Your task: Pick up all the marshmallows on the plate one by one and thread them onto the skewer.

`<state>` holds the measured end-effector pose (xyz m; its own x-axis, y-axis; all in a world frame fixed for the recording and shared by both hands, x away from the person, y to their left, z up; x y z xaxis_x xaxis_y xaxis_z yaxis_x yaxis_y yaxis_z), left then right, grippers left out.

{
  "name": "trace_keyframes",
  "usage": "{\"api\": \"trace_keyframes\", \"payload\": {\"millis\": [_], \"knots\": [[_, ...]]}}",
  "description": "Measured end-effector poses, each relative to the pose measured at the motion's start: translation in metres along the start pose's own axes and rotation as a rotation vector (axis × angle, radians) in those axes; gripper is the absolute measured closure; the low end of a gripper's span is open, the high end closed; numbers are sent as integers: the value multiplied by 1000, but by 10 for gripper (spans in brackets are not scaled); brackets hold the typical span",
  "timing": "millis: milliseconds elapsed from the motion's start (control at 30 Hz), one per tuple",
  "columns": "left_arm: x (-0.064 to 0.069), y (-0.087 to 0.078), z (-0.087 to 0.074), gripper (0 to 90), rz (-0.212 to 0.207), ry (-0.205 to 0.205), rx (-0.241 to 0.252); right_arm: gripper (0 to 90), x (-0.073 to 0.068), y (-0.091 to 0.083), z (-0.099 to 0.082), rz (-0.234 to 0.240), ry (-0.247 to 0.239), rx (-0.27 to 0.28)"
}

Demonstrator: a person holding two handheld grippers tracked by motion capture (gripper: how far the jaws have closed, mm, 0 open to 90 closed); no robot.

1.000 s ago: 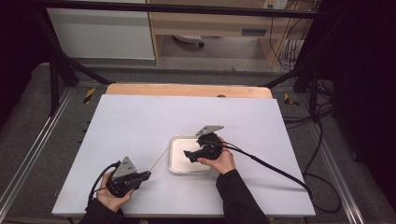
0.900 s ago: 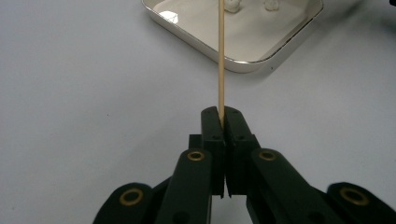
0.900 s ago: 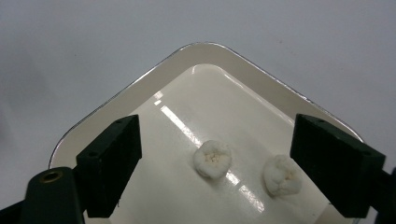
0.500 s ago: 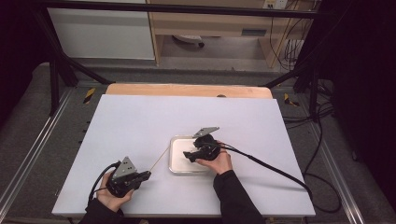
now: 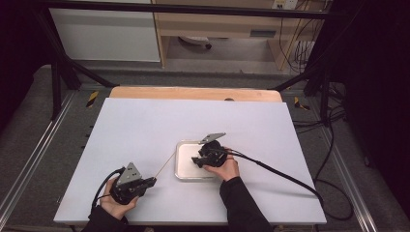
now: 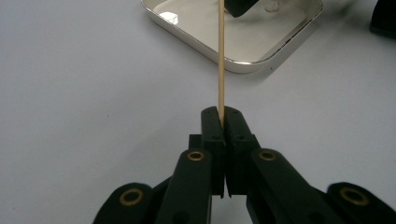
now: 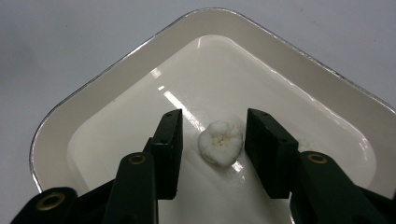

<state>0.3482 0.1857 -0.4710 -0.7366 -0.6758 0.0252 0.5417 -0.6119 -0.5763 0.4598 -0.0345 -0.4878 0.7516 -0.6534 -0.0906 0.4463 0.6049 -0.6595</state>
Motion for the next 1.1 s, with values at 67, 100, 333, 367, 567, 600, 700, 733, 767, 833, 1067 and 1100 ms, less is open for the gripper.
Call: {"api": "trace_keyframes", "payload": {"millis": [67,100,333,367,567,600,700,733,767,833,1067,1100], "knots": [[0,0,0,883,0,0,0,585,0,0,0,-3,1,2],[0,0,0,883,0,0,0,595,0,0,-1,-6,-3,0],[0,0,0,883,1,0,2,677,-1,-1,-1,-12,-12,7],[1,0,0,883,0,0,3,683,-1,-1,-1,-12,-9,6],[1,1,0,883,-1,0,3,702,0,-1,-1,-11,7,8],[1,1,0,883,-1,0,3,704,0,-1,-1,-8,13,7],[2,1,0,883,-1,-2,3,708,0,-4,0,-3,21,10],[2,1,0,883,-2,-1,3,709,0,-5,1,-1,20,15],[2,1,0,883,-1,-1,4,711,-1,-7,2,1,23,17],[2,1,0,883,0,-1,4,714,-1,-10,4,6,26,28],[5,1,2,883,-5,4,13,727,-5,-32,17,54,35,101],[5,2,2,882,-6,4,14,728,-5,-36,18,65,45,116]]}}
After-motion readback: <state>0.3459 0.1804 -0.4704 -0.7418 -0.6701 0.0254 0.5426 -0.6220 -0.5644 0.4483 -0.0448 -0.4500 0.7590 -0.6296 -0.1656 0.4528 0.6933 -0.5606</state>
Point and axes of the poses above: each handheld gripper's, and its own axes: y roughly forward along the jaws, z roughly out of its top, x roughly to its right, the point moved 6 cm from there along y, roughly forward along the jaws, and after that the axes turned 4 degrees about x, right-handed, at the moved point
